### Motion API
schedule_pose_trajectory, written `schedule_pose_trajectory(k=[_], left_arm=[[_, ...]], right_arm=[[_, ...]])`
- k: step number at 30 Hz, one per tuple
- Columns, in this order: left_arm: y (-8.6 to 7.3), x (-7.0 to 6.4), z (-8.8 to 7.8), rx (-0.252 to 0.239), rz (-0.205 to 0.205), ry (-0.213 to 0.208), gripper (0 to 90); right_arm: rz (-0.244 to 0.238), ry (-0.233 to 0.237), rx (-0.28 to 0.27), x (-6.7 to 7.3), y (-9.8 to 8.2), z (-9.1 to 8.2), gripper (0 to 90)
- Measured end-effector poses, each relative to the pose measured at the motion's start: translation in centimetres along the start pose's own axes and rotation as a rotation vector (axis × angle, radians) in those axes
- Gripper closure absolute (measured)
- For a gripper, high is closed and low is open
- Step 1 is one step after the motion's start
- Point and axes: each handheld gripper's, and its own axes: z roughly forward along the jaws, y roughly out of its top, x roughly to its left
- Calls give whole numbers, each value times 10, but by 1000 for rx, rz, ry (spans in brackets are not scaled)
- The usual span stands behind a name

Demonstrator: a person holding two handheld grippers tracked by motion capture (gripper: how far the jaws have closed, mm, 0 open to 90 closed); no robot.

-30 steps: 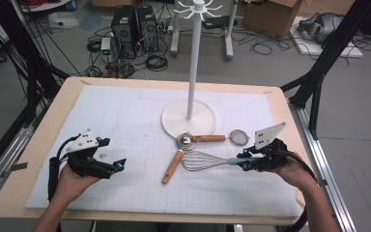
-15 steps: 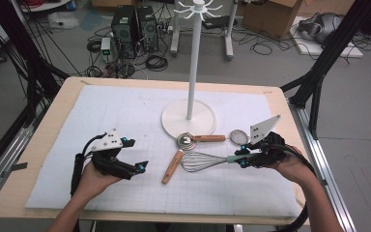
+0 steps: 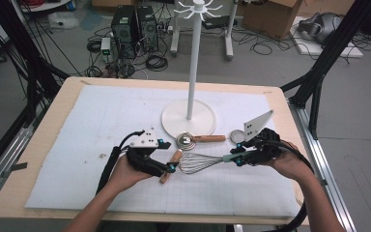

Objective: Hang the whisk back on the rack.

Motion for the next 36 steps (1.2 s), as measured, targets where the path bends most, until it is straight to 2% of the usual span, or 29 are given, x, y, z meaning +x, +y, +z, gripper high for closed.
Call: schedule_pose_trajectory(k=[9, 13, 17, 27, 31, 36], left_arm=[[12, -10, 26, 6, 31, -67, 359], [26, -21, 40, 21, 78, -117, 368], [34, -25, 53, 32, 94, -142, 388], [50, -31, 77, 53, 117, -168, 456], [59, -35, 85, 57, 138, -173, 492], [67, -37, 90, 60, 156, -174, 576]], right_arm=[[-25, 8, 20, 1, 15, 1, 686], [-30, 14, 27, 1, 18, 2, 686], [-33, 21, 42, 3, 22, 2, 686], [-51, 29, 66, 3, 34, 2, 686], [-61, 29, 72, 3, 38, 3, 686], [-73, 23, 78, 5, 43, 3, 686]])
